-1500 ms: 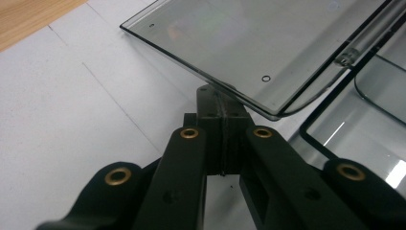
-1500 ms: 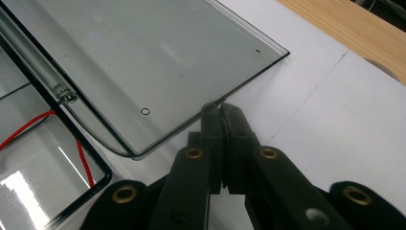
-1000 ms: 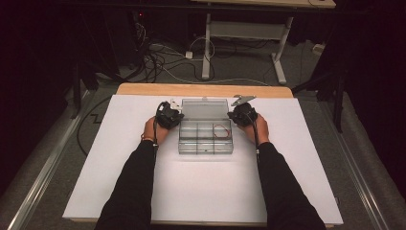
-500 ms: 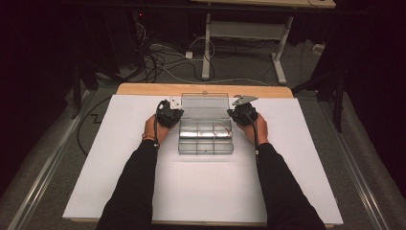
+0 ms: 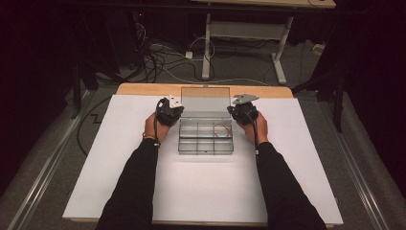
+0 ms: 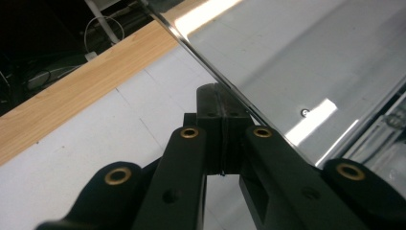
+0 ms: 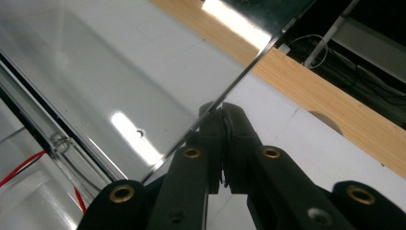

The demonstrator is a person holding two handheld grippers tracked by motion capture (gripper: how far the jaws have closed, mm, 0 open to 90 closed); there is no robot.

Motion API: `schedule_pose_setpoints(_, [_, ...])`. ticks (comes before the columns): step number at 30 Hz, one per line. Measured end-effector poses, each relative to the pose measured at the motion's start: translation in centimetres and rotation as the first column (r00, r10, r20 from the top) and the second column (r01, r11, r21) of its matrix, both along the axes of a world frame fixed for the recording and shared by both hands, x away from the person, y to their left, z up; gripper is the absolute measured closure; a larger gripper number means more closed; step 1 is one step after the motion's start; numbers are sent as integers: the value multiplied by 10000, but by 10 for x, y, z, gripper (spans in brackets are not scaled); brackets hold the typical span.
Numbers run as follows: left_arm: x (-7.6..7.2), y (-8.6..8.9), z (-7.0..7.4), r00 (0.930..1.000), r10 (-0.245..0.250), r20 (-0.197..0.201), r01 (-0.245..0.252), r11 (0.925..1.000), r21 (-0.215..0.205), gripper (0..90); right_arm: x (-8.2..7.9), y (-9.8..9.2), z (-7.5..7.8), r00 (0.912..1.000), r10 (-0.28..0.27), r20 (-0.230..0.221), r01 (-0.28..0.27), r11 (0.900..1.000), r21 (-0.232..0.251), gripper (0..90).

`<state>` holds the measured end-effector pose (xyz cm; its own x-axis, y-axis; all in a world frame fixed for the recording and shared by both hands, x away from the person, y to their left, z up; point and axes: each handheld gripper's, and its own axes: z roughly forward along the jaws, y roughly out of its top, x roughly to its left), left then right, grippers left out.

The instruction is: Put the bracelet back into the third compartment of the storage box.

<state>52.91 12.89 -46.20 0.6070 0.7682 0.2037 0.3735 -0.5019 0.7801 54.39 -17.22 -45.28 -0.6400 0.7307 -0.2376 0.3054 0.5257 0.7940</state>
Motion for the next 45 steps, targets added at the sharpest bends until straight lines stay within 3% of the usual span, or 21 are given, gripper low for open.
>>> schedule_pose_setpoints(12, [-3,-2,11,9989,116,462,-117,9999,18,876,-5,2,8,9987,-191,470,186,9998,107,879])
schedule_pose_setpoints(23, [-10,-2,30,9960,436,781,-418,9988,-248,875,-15,4,24,9937,-652,917,613,9971,440,879])
schedule_pose_setpoints(29, [-15,-3,37,9940,551,949,-523,9981,-314,875,-23,3,32,9908,-900,1008,826,9938,748,878])
schedule_pose_setpoints(45, [-24,-2,51,9915,565,1174,-520,9978,-406,875,-36,0,47,9872,-953,1276,851,9929,826,879])
